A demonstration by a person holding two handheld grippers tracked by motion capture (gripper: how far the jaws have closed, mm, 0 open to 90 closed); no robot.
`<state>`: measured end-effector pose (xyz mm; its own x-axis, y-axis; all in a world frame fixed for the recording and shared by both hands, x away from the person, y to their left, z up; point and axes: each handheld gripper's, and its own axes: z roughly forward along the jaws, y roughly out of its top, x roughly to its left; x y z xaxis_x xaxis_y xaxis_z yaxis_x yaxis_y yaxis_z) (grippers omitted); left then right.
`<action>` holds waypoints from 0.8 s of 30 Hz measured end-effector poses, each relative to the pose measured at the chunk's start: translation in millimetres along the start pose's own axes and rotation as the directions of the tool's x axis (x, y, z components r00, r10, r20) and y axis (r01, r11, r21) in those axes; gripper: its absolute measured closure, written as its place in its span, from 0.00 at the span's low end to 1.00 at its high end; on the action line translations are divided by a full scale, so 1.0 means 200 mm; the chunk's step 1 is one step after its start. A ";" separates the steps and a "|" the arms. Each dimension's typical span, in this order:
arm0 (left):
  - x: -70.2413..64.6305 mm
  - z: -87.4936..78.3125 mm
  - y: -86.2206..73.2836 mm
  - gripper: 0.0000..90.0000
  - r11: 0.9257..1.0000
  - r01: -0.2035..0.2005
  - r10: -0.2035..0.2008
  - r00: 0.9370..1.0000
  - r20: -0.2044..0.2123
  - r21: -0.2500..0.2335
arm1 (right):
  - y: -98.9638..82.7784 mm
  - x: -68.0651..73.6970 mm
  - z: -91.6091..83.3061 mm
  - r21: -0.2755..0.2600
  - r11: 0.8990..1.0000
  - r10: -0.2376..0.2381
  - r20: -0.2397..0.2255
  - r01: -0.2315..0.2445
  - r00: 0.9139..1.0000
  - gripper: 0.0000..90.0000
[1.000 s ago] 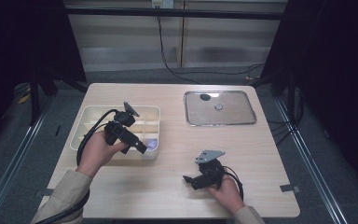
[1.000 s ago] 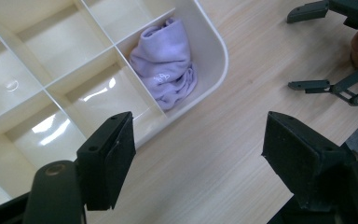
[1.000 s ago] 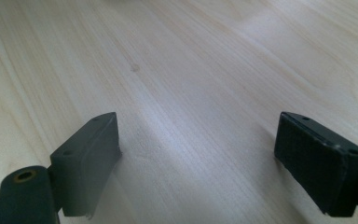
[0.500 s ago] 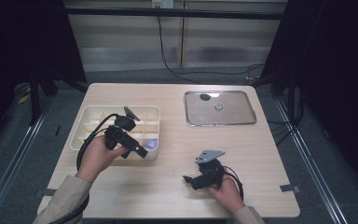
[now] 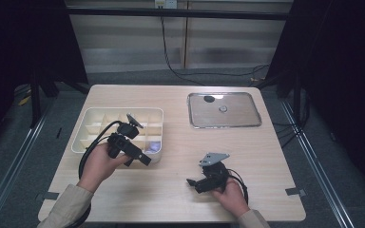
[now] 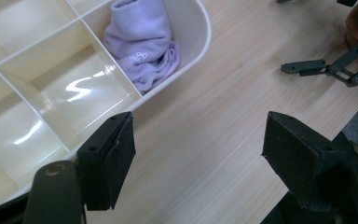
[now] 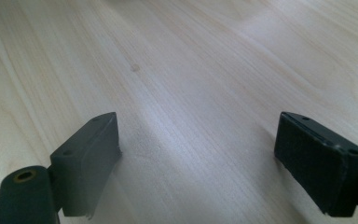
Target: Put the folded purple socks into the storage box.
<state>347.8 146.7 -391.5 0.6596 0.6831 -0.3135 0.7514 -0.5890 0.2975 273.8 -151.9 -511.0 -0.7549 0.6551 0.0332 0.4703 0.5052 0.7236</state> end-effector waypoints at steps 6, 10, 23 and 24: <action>0.00 0.03 -0.03 0.27 1.000 0.003 -0.003 1.000 0.004 -0.004 | 0.00 0.00 0.00 0.000 1.000 0.000 0.000 0.000 1.000 0.15; 0.01 0.05 -0.05 0.27 1.000 0.007 -0.007 1.000 0.007 -0.011 | 0.00 0.00 0.00 0.000 1.000 0.000 0.000 0.000 1.000 0.15; 0.01 0.12 -0.10 0.27 1.000 -0.003 0.003 1.000 0.018 -0.004 | 0.00 0.00 0.00 0.000 1.000 0.000 0.000 0.000 1.000 0.15; 0.01 0.12 -0.11 0.27 1.000 -0.003 0.003 1.000 0.019 -0.005 | 0.00 0.00 0.00 0.000 1.000 0.000 0.000 0.000 1.000 0.15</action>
<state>333.8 150.8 -420.7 0.6623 0.6730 -0.3293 0.7492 -0.5889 0.3033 273.8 -151.9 -511.0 -0.7549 0.6550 0.0336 0.4706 0.5052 0.7234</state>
